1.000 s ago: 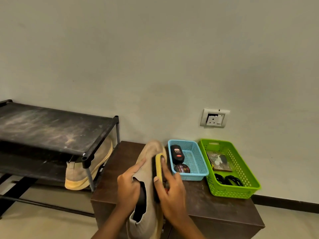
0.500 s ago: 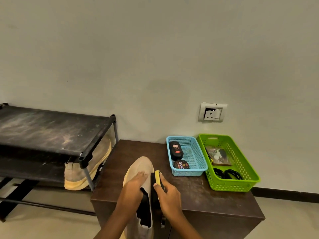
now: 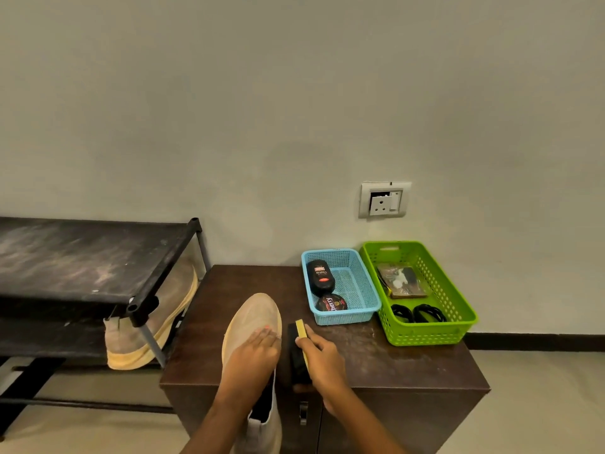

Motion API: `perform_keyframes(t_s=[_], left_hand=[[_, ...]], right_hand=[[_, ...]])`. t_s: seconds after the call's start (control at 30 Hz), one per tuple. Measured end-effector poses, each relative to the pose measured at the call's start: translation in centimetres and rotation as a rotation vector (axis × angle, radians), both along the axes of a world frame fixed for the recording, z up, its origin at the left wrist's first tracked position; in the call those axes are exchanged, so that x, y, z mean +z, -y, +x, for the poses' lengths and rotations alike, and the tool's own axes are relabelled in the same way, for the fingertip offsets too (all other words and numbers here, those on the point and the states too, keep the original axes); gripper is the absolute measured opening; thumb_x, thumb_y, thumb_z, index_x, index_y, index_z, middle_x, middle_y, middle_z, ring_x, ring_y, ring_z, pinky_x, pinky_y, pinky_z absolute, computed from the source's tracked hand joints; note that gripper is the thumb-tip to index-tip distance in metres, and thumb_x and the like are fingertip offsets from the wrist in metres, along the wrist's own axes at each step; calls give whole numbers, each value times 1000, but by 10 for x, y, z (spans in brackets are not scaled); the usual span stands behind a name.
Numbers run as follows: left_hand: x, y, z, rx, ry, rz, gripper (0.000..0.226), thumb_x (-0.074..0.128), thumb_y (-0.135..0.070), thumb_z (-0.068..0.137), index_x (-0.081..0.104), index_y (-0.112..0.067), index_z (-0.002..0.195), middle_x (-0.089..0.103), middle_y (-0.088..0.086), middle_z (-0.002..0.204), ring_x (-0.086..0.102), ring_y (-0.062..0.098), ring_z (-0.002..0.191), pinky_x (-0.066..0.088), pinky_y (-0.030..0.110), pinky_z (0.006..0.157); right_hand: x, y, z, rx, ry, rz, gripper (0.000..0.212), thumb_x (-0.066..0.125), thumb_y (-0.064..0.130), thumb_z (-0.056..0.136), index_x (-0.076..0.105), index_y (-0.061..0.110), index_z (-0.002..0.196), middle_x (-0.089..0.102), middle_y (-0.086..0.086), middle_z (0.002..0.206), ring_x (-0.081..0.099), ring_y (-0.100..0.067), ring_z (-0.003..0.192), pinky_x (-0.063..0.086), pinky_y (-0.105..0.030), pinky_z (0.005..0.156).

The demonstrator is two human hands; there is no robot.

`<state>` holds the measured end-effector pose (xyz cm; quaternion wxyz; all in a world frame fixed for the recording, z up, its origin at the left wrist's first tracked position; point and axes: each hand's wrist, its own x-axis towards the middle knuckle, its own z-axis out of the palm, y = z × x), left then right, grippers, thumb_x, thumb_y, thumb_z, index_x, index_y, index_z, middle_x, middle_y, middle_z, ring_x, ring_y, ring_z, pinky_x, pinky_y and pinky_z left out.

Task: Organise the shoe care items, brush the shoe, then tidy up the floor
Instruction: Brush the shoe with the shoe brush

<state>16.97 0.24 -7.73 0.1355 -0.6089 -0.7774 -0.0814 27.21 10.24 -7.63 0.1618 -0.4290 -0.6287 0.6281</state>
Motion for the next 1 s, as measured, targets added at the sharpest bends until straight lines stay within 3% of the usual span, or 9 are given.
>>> perform_keyframes(t_s=[0.1, 0.17, 0.27, 0.33, 0.43, 0.63, 0.83, 0.93, 1.0], left_hand=[[9, 8, -2, 21, 42, 107, 60, 93, -7, 28, 77, -11, 85, 74, 6, 90, 72, 14, 83, 56, 24, 69], [15, 13, -6, -5, 124, 224, 44, 66, 8, 58, 74, -7, 99, 72, 9, 103, 69, 16, 95, 47, 13, 86], [26, 19, -14, -24, 297, 329, 59, 30, 1, 67, 65, -3, 114, 63, 6, 120, 50, 0, 119, 23, 7, 106], [26, 22, -18, -7, 407, 395, 50, 37, -7, 76, 59, -5, 121, 56, -1, 126, 34, -14, 126, 24, 6, 106], [15, 27, -23, 16, 511, 420, 45, 51, -14, 81, 53, -14, 126, 55, -1, 128, 32, -22, 122, 26, 4, 103], [3, 37, -31, 68, 633, 443, 63, 68, 4, 79, 42, -19, 131, 51, -3, 131, 32, -25, 120, 27, 3, 102], [3, 28, -24, -94, 385, 401, 91, 71, 29, 53, 48, -13, 131, 52, -3, 128, 30, -18, 127, 26, 7, 104], [15, 32, -27, -166, 329, 449, 107, 63, 30, 57, 36, -29, 142, 51, 0, 133, 35, -6, 131, 30, 14, 106], [22, 34, -28, -196, 279, 462, 101, 58, 29, 59, 37, -23, 142, 51, 3, 133, 36, -2, 132, 30, 15, 108]], right_hand=[[3, 2, 3, 86, -61, 156, 45, 56, 31, 91, 47, 36, 134, 60, 16, 110, 57, -2, 87, 57, -23, 73], [7, 3, 4, 105, -133, 291, 46, 57, 31, 91, 42, 41, 133, 65, 14, 109, 58, -2, 88, 48, -12, 76], [20, -4, 7, 79, -180, 558, 48, 57, 35, 90, 40, 49, 133, 60, 3, 93, 53, -5, 82, 40, -11, 72], [31, -9, 15, 158, -113, 730, 50, 54, 41, 91, 34, 51, 136, 46, 3, 86, 45, -4, 75, 36, -9, 67], [34, -3, 26, 362, -28, 884, 51, 48, 49, 91, 25, 59, 136, 36, 7, 84, 39, -2, 71, 33, -11, 61], [24, 13, 29, 549, -27, 1045, 53, 42, 56, 91, 14, 63, 135, 38, 7, 91, 42, -4, 70, 30, -9, 56], [25, -16, 18, 272, -28, 1013, 54, 45, 51, 92, 15, 62, 135, 35, 6, 86, 40, -2, 67, 33, -11, 59], [38, -2, 18, 322, -211, 969, 54, 51, 44, 91, 27, 54, 139, 36, 7, 83, 39, 0, 72, 37, -10, 65], [39, -6, 16, 319, -218, 1040, 54, 46, 52, 89, 24, 57, 138, 38, 7, 84, 40, -2, 71, 36, -13, 64]])
